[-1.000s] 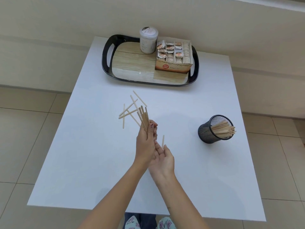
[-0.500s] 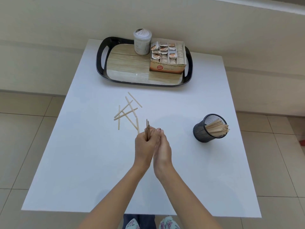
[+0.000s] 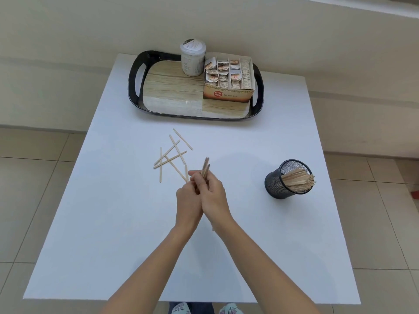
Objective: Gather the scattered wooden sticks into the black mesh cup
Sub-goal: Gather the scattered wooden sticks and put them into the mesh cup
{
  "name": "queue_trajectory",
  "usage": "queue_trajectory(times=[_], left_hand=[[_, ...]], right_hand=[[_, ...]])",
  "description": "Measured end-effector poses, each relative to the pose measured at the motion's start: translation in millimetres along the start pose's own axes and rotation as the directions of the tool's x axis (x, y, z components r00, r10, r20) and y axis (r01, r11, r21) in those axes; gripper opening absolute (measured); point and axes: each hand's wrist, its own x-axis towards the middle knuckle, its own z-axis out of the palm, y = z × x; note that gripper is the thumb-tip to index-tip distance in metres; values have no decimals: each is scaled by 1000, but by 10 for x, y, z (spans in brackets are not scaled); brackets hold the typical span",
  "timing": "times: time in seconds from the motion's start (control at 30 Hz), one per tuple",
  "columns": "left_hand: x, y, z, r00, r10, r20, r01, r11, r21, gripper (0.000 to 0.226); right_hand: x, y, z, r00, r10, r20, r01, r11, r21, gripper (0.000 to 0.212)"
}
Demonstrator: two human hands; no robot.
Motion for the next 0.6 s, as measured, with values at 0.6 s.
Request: queue_trajectory(times=[0.6], left_hand=[[896,-202,-356,941,-57,-334,192,901,388,36]], right_hand=[[1245,-237,102,988,-119,-101,25,758,-652,16]])
